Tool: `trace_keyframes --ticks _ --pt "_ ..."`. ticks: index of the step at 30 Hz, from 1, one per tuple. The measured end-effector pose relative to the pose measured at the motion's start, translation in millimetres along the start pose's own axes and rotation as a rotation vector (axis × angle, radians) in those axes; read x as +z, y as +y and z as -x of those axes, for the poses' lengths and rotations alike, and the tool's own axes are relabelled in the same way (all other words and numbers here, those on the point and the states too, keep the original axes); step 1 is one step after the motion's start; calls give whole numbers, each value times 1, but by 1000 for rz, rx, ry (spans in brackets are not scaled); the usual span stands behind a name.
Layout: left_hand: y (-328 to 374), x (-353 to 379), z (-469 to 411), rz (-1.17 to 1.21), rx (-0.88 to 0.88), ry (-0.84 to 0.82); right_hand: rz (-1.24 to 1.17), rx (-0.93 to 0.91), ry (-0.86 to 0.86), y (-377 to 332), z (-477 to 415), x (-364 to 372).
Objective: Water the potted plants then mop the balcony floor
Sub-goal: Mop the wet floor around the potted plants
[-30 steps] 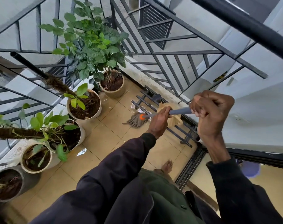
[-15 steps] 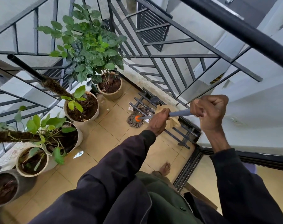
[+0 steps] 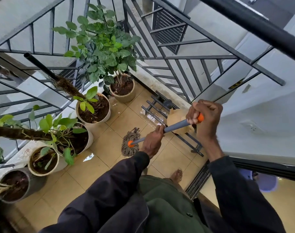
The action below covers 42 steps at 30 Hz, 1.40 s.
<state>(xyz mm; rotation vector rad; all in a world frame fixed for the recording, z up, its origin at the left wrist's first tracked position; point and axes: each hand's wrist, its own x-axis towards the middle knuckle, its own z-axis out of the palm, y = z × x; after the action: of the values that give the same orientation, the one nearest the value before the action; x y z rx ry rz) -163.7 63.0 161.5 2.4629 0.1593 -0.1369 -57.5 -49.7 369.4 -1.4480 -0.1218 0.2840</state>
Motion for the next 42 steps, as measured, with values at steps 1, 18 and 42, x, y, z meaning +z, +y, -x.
trace_keyframes --ticks 1,18,42 --pt "-1 0 2 -11 -4 -8 -2 9 104 2 8 5" --pt "36 -19 -70 228 177 78 157 -375 91 -13 13 6" --pt "18 -36 -21 163 -74 91 19 -63 -364 -26 -25 22"
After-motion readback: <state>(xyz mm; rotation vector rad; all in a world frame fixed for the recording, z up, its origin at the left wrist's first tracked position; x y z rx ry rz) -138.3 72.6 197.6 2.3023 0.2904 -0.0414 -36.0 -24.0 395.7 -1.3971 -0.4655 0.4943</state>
